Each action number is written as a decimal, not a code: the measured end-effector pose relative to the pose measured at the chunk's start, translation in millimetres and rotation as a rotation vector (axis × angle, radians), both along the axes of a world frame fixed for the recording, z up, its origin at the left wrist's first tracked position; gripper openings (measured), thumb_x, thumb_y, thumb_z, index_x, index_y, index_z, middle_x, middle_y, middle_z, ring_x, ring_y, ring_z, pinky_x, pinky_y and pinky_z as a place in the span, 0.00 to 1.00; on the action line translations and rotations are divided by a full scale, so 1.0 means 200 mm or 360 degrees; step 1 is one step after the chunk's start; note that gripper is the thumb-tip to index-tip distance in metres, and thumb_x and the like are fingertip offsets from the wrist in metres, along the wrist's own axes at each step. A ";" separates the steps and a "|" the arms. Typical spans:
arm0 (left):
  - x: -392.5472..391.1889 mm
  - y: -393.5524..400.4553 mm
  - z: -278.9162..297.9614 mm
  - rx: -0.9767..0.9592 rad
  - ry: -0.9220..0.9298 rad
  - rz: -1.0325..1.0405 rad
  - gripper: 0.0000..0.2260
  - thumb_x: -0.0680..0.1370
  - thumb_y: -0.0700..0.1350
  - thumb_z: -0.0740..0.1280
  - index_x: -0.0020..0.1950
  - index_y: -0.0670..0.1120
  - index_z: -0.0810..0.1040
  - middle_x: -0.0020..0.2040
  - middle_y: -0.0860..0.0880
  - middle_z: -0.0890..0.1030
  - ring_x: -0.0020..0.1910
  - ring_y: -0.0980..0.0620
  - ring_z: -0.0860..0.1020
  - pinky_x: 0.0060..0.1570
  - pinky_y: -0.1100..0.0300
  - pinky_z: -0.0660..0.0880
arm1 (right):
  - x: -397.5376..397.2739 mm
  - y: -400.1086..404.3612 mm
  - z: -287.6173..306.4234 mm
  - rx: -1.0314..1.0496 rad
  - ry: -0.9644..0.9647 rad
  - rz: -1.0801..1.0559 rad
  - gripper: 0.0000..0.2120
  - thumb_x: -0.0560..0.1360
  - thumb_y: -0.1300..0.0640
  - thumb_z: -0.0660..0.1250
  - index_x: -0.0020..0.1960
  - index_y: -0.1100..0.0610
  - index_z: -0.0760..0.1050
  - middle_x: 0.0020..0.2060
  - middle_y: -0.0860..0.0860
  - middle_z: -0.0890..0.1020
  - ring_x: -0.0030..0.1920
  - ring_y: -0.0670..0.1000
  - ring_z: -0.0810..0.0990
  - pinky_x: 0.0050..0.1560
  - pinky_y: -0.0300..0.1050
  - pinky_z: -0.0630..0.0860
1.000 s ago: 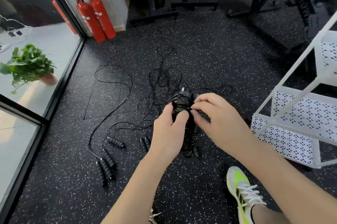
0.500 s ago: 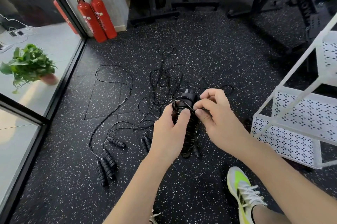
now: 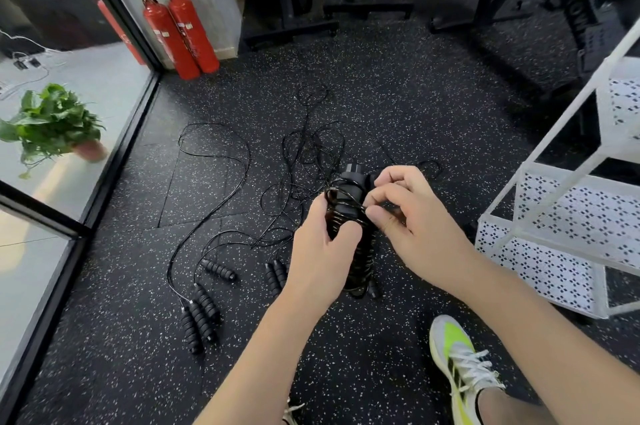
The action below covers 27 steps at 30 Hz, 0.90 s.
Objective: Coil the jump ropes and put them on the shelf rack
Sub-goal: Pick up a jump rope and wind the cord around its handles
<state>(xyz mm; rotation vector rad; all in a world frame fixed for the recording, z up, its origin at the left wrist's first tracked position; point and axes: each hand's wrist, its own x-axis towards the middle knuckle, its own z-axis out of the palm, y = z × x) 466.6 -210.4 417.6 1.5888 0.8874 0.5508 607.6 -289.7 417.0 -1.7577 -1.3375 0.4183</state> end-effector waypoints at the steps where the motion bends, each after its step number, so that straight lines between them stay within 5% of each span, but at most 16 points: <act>1: 0.00 0.00 0.00 0.0000 -0.0010 0.0005 0.11 0.72 0.50 0.63 0.54 0.54 0.77 0.42 0.51 0.81 0.39 0.55 0.74 0.44 0.51 0.74 | 0.01 -0.01 0.01 -0.0014 0.0016 0.0032 0.02 0.79 0.57 0.68 0.49 0.51 0.78 0.57 0.41 0.69 0.52 0.44 0.75 0.51 0.30 0.69; 4: 0.00 0.00 0.00 0.0006 -0.0021 0.0032 0.12 0.73 0.49 0.63 0.55 0.54 0.78 0.42 0.54 0.81 0.40 0.56 0.76 0.45 0.53 0.75 | 0.05 -0.02 0.03 -0.0034 0.0027 0.0133 0.04 0.76 0.53 0.73 0.50 0.49 0.80 0.58 0.41 0.69 0.57 0.44 0.75 0.56 0.34 0.73; 8: 0.00 -0.01 0.00 0.0062 -0.0028 0.0011 0.13 0.74 0.49 0.64 0.58 0.56 0.78 0.49 0.51 0.84 0.48 0.44 0.80 0.54 0.42 0.78 | 0.08 -0.03 0.04 -0.0003 0.0004 0.0156 0.05 0.74 0.55 0.76 0.49 0.50 0.83 0.56 0.39 0.70 0.57 0.46 0.77 0.56 0.46 0.77; 14: 0.00 -0.02 -0.01 0.0084 -0.0044 -0.0023 0.17 0.76 0.53 0.65 0.64 0.54 0.77 0.54 0.53 0.84 0.54 0.50 0.82 0.59 0.40 0.77 | 0.12 -0.04 0.07 -0.0075 0.0310 0.0155 0.05 0.70 0.54 0.78 0.45 0.48 0.85 0.52 0.39 0.73 0.46 0.53 0.82 0.53 0.53 0.80; 20: 0.00 -0.01 -0.03 0.0076 -0.0018 -0.0074 0.17 0.76 0.48 0.65 0.65 0.56 0.76 0.54 0.55 0.84 0.54 0.51 0.82 0.59 0.44 0.78 | 0.13 -0.04 0.06 -0.0145 0.0266 0.0145 0.05 0.74 0.57 0.76 0.46 0.47 0.84 0.52 0.40 0.72 0.45 0.51 0.81 0.51 0.45 0.79; 23: 0.01 -0.01 -0.04 0.0106 0.0016 0.0000 0.15 0.75 0.47 0.64 0.61 0.56 0.76 0.46 0.53 0.83 0.42 0.48 0.79 0.48 0.48 0.78 | 0.08 -0.02 0.02 -0.0110 0.0019 0.0055 0.04 0.77 0.57 0.72 0.46 0.48 0.81 0.55 0.42 0.69 0.52 0.46 0.75 0.50 0.31 0.71; 27: 0.00 0.00 -0.04 0.0159 0.0088 0.0160 0.13 0.74 0.49 0.66 0.59 0.55 0.76 0.40 0.55 0.82 0.34 0.58 0.75 0.38 0.60 0.74 | 0.00 0.00 -0.04 -0.0085 -0.0079 -0.0037 0.03 0.80 0.59 0.68 0.49 0.52 0.79 0.60 0.45 0.65 0.61 0.49 0.68 0.54 0.23 0.63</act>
